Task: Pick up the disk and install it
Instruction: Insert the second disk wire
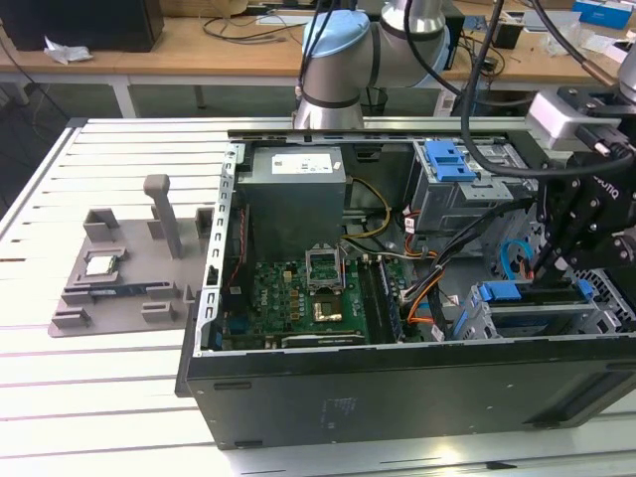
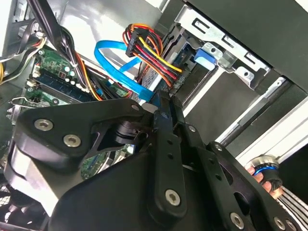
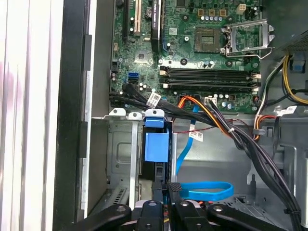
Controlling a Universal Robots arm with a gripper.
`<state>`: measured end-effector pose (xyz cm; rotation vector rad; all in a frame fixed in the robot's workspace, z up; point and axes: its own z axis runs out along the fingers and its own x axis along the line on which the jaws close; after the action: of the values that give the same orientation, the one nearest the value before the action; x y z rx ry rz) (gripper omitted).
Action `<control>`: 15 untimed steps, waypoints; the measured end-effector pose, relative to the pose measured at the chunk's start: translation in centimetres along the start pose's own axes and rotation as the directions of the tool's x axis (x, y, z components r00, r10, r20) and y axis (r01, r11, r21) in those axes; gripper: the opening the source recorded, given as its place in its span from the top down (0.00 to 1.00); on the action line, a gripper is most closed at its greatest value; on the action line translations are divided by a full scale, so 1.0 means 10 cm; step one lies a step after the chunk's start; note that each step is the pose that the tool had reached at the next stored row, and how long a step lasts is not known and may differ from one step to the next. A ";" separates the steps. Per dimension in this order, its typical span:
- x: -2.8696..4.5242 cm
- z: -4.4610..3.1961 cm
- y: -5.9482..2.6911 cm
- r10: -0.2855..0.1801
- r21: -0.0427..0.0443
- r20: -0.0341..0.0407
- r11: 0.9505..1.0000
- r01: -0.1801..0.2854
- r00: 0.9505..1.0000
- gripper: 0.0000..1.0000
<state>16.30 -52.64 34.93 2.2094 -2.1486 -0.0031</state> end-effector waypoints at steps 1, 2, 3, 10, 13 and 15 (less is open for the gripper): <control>0.002 0.004 0.000 -0.001 0.000 0.000 1.000 0.001 1.000 0.84; 0.004 0.009 0.000 -0.001 0.000 0.000 1.000 0.001 1.000 0.84; 0.005 0.013 -0.001 -0.002 0.000 0.000 1.000 0.002 1.000 0.84; 0.010 0.044 -0.009 -0.006 0.000 -0.001 1.000 0.006 1.000 0.84; 0.011 0.055 -0.010 -0.007 0.000 0.000 1.000 0.007 1.000 0.84; 0.014 0.061 -0.010 -0.007 0.000 0.000 1.000 0.007 1.000 0.84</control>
<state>16.38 -52.80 34.32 2.2168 -2.1410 -0.0029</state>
